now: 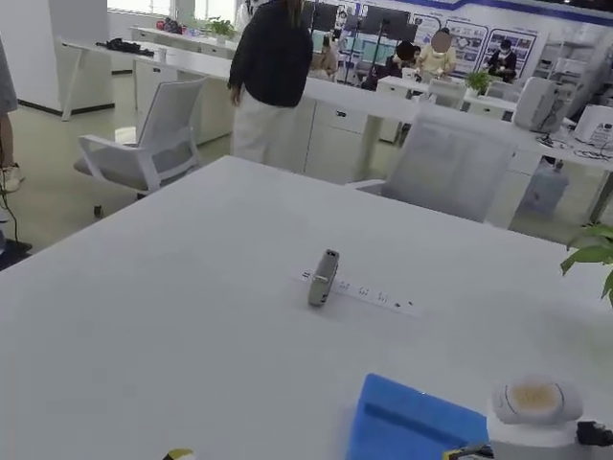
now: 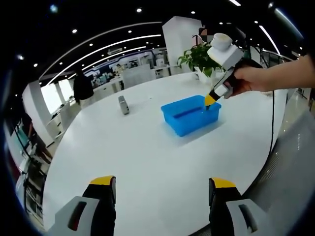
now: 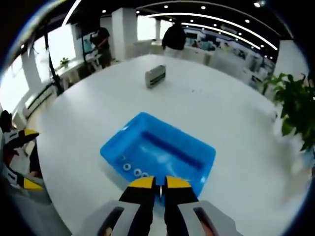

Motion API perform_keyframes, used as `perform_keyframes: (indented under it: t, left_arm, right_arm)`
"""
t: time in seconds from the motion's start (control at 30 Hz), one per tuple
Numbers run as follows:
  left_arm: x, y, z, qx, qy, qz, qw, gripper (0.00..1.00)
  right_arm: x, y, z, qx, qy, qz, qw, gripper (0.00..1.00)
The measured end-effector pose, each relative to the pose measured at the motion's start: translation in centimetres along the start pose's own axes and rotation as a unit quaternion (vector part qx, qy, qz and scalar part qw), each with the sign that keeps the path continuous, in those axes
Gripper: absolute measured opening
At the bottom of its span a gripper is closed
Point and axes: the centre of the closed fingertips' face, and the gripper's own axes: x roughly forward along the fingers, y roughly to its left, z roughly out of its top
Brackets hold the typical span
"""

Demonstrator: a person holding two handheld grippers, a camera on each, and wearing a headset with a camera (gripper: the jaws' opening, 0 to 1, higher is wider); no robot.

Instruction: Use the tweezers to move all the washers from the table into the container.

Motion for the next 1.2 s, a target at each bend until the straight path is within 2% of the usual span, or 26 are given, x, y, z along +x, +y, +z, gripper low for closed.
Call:
perform_keyframes:
  t: [0.1,0.2,0.23,0.3,0.37,0.47,0.57,0.67,0.7,0.77,0.83,0.9,0.97,1.2]
  left_arm:
    - [0.0,-0.1,0.1,0.005,-0.002,-0.002,1.0,0.78]
    - [-0.3,-0.4,0.7,0.002,-0.015,-0.011,0.9998,0.76]
    - [-0.4,-0.7,0.9,0.004,-0.02,-0.02,0.9996,0.74]
    - [-0.6,-1.7,1.6,0.01,-0.03,-0.046,0.9984,0.69]
    - [-1.0,-2.2,2.3,0.023,-0.043,-0.056,0.9972,0.66]
    - [-1.6,-2.8,3.2,0.031,-0.049,-0.062,0.9964,0.6]
    - [-2.3,-3.9,5.0,0.02,-0.076,-0.084,0.9934,0.54]
    - [-2.5,-5.3,5.8,0.016,-0.081,-0.113,0.9902,0.5]
    - [-2.7,-5.8,6.2,0.025,-0.086,-0.121,0.9886,0.48]
    - [-2.9,-6.5,6.9,0.042,-0.094,-0.134,0.9856,0.43]
    - [-3.2,-7.6,7.8,0.059,-0.107,-0.154,0.9804,0.42]
    - [-3.2,-8.2,8.4,0.076,-0.112,-0.156,0.9784,0.42]
    - [-3.2,-8.9,9.0,0.095,-0.12,-0.162,0.9748,0.38]
    - [-2.8,-11.3,10.7,0.113,-0.135,-0.186,0.9666,0.27]
  right_arm:
    - [-1.8,1.1,0.8,0.015,-0.031,0.02,0.9992,0.03]
    - [-3.4,2.4,1.0,0.014,-0.048,0.046,0.9977,0.02]
    - [-4.2,3.2,1.1,0.013,-0.055,0.06,0.9966,0.02]
    - [-5.5,3.9,1.0,0.005,-0.065,0.068,0.9955,0.02]
    - [-6.4,4.5,0.9,-0.002,-0.073,0.078,0.9943,0.02]
    - [-8.5,6.1,0.9,-0.01,-0.089,0.1,0.991,0.02]
    - [-10.1,6.8,1.0,-0.011,-0.108,0.11,0.988,0.02]
    - [-11.8,8.4,1.5,-0.004,-0.127,0.14,0.982,0.02]
    - [-12.5,9.2,1.6,-0.006,-0.131,0.153,0.9794,0.02]
    - [-13.2,9.8,1.6,-0.01,-0.132,0.16,0.9782,0.02]
    - [-13.8,10.5,1.4,-0.014,-0.129,0.171,0.9766,0.02]
    - [-14.4,11.1,1.3,-0.017,-0.131,0.178,0.9752,0.02]
    - [-14.9,11.8,1.2,-0.014,-0.131,0.191,0.9728,0.02]
    - [-15.8,13.0,1.0,-0.005,-0.135,0.213,0.9676,0.02]
